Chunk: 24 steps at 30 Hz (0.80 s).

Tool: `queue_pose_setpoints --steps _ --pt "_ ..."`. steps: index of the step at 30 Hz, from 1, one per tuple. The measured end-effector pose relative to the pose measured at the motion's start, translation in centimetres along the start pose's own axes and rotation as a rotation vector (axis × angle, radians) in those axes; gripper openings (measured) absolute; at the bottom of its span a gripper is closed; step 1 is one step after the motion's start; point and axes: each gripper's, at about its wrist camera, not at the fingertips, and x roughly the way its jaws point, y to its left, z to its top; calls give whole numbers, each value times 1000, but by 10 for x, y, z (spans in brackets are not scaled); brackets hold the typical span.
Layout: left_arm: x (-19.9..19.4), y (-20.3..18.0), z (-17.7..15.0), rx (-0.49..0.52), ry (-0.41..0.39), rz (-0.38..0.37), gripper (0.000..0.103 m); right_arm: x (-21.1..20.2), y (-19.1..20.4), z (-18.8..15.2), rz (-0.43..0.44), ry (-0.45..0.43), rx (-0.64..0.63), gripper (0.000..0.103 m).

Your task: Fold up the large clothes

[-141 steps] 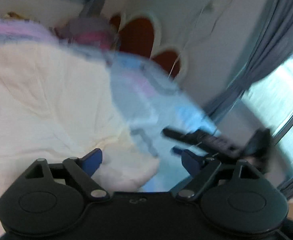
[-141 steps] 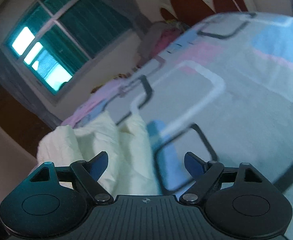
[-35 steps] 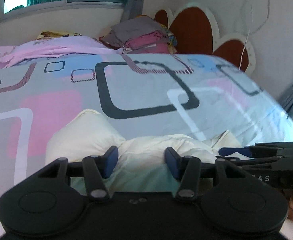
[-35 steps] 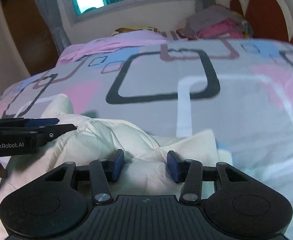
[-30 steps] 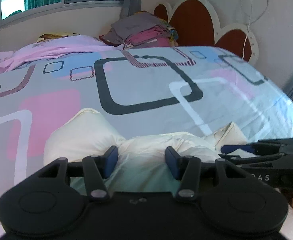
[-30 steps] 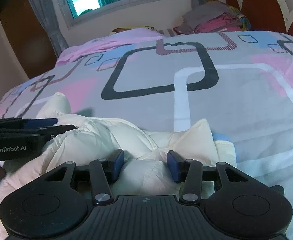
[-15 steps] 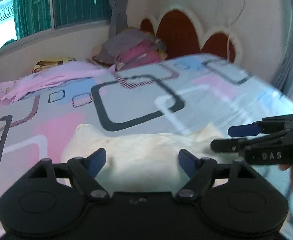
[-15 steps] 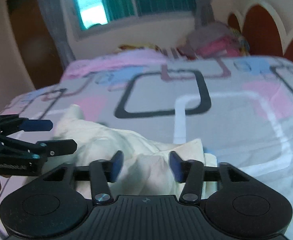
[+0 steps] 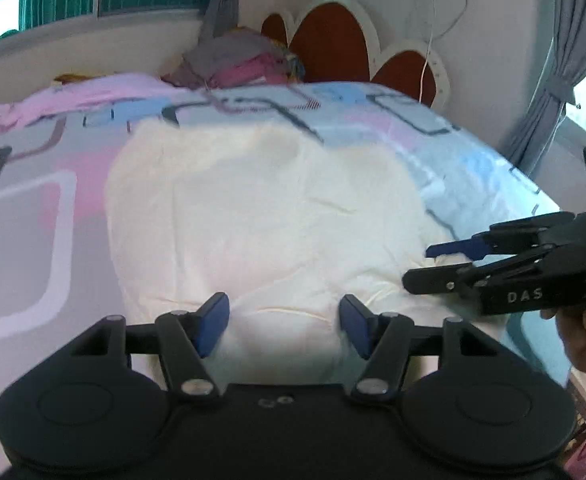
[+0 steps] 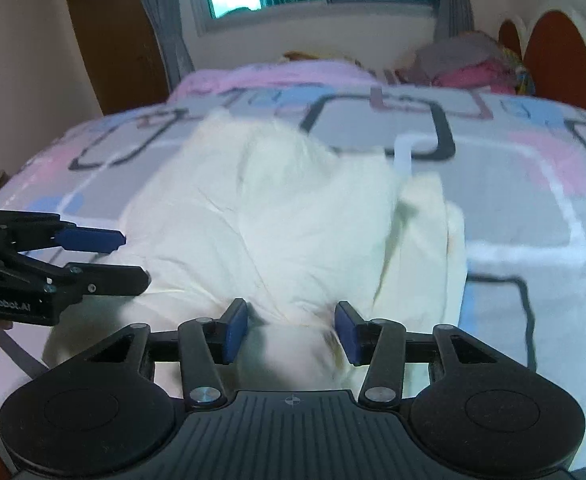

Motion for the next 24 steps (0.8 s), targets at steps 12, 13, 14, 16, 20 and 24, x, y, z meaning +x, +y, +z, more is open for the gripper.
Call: queue_pose_setpoints --steps 12,13,14,16,20,24 --pt "-11 -15 -10 42 -15 70 60 -16 4 -7 -55 -47 49 49" --pt "-17 -19 -10 44 -30 83 60 -27 5 -6 -47 -66 48 49" --pt "-28 -23 -11 49 -48 92 60 -37 5 -6 -41 -78 47 49" --pt "-41 -27 -13 52 -69 87 60 -54 6 -7 -35 -95 40 49" --pt "-55 -37 -23 61 -67 72 58 -66 9 -18 -19 -68 17 49" --pt "-47 -44 -39 75 -19 65 57 -57 14 -31 -10 -26 -1 49"
